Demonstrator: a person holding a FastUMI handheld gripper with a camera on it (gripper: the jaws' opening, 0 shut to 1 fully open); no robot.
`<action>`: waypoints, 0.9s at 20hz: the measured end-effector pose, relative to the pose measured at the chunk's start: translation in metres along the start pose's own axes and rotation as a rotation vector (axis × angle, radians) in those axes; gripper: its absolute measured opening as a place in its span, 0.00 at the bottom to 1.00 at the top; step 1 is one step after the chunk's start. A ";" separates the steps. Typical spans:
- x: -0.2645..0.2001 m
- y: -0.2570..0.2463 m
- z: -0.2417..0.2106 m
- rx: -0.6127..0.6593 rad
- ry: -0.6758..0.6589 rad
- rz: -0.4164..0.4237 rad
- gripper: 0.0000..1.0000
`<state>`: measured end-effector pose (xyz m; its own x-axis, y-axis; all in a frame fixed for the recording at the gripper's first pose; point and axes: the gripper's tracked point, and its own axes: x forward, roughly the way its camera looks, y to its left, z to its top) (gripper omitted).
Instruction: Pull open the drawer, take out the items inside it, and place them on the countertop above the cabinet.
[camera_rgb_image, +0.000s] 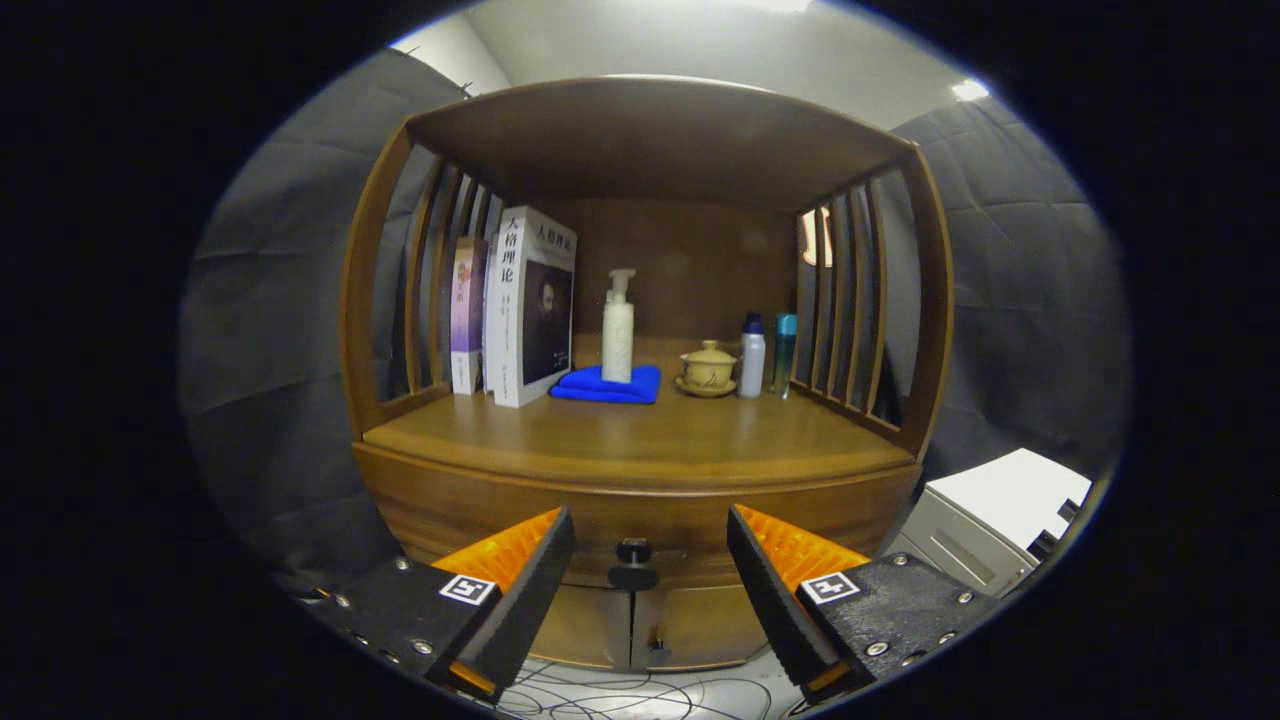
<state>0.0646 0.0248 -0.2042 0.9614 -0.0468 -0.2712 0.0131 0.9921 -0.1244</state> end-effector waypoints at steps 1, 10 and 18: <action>0.004 0.004 -0.010 -0.002 0.012 0.002 0.95; 0.046 0.004 -0.052 0.018 -0.015 -0.028 0.95; 0.073 0.005 -0.078 0.022 0.037 -0.012 0.74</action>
<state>0.1129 0.0177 -0.2994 0.9503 -0.0623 -0.3049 0.0310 0.9938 -0.1066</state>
